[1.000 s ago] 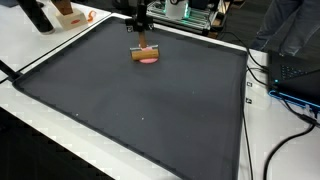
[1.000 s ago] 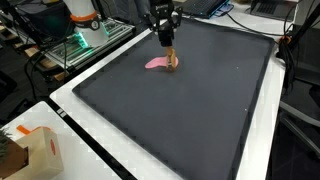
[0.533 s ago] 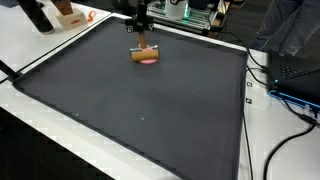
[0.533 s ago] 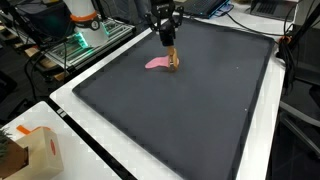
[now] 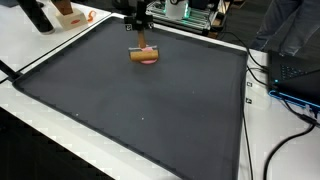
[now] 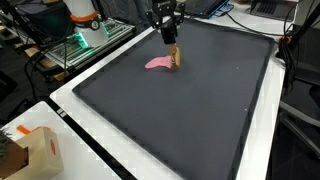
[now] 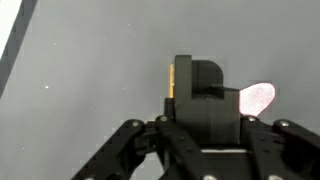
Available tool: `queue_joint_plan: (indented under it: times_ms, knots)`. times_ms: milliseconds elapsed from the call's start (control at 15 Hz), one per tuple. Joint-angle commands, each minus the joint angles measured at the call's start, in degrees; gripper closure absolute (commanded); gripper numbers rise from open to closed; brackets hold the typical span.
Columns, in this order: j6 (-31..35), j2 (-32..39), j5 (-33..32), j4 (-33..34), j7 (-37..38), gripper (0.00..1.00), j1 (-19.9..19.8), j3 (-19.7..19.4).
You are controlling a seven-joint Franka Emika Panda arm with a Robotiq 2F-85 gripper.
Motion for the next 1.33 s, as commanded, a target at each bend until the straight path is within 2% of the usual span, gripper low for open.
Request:
queue_joint_plan:
  times_ms: [0, 333, 667, 733, 867, 1267]
  knots:
    - [0.08, -4.49, -0.88, -1.29, 2.16, 0.76, -0.74, 0.64]
    - [-3.5, -8.47, 0.03, -0.35, 5.52, 0.76, -0.4, 1.2]
    - [-13.64, -11.33, 1.07, 2.13, 12.75, 0.76, -0.28, 2.1]
    - [-9.98, -9.15, 0.64, 1.57, 10.34, 0.51, 0.27, 1.0]
    - [-12.19, -10.0, 0.61, 2.16, 11.83, 0.51, 0.34, 1.19]
    - [-12.51, -10.16, 0.6, 2.26, 12.42, 0.51, 0.35, 1.22]
